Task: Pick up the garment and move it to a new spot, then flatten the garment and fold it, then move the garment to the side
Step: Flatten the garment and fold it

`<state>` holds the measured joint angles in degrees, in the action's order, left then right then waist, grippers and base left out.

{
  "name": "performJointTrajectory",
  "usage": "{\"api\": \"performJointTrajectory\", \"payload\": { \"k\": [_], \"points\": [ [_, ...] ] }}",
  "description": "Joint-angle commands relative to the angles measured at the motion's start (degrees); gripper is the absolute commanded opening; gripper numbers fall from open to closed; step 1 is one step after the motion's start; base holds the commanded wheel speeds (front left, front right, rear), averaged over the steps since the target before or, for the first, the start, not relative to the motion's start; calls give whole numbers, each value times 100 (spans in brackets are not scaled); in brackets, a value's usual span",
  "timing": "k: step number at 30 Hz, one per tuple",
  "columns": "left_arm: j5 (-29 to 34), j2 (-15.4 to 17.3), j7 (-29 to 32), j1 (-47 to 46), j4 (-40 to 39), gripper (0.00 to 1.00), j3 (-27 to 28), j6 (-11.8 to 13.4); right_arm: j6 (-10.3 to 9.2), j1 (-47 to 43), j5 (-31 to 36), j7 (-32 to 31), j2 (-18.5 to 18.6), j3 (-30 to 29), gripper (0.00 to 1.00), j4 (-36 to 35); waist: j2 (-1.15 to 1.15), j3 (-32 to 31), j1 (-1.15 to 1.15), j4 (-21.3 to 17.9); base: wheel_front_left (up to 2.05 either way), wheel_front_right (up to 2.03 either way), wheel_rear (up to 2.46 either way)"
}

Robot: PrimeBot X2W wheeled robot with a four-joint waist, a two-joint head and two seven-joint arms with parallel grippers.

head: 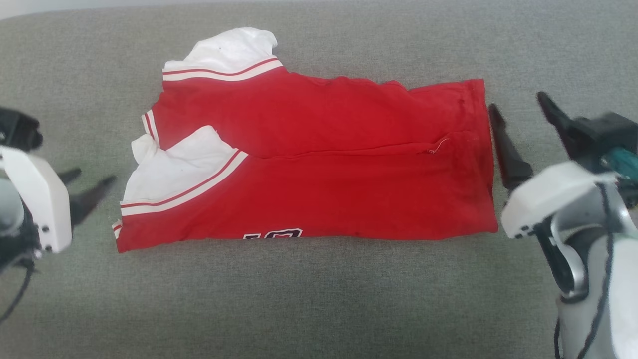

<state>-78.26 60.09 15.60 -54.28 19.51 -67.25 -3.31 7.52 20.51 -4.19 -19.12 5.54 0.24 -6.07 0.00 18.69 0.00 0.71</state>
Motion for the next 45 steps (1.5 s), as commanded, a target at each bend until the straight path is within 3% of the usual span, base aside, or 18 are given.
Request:
{"api": "performJointTrajectory", "payload": {
  "k": [1,8,14,26,28,33,45],
  "points": [
    [-70,48,-56,132,-108,100,5,59,-7,-130,70,168,-70,-93,100,-57,0,-1,0,-5,0,0,0],
    [-291,278,-206,569,-629,100,-37,338,-7,-522,316,815,-267,-703,100,-399,0,47,0,-60,0,0,0],
    [-388,344,-97,743,-831,100,-102,509,-7,-796,-27,899,-268,-905,100,-518,0,131,0,-135,0,0,0],
    [-623,-190,405,867,-186,100,-300,512,-6,-1134,-387,214,-268,-694,100,-429,0,334,0,-265,0,0,0],
    [-645,-325,510,876,-56,0,-343,435,-6,-1142,-485,-33,-269,-587,100,-371,0,351,0,-265,0,0,0],
    [-552,-555,579,838,92,0,-394,267,-6,-1033,-637,-536,-267,-438,100,-243,0,366,0,-235,0,0,0],
    [-433,-986,597,737,389,0,-448,-15,-6,-780,-812,-2467,-270,-170,100,390,0,369,0,2,0,0,0]
  ]
}}
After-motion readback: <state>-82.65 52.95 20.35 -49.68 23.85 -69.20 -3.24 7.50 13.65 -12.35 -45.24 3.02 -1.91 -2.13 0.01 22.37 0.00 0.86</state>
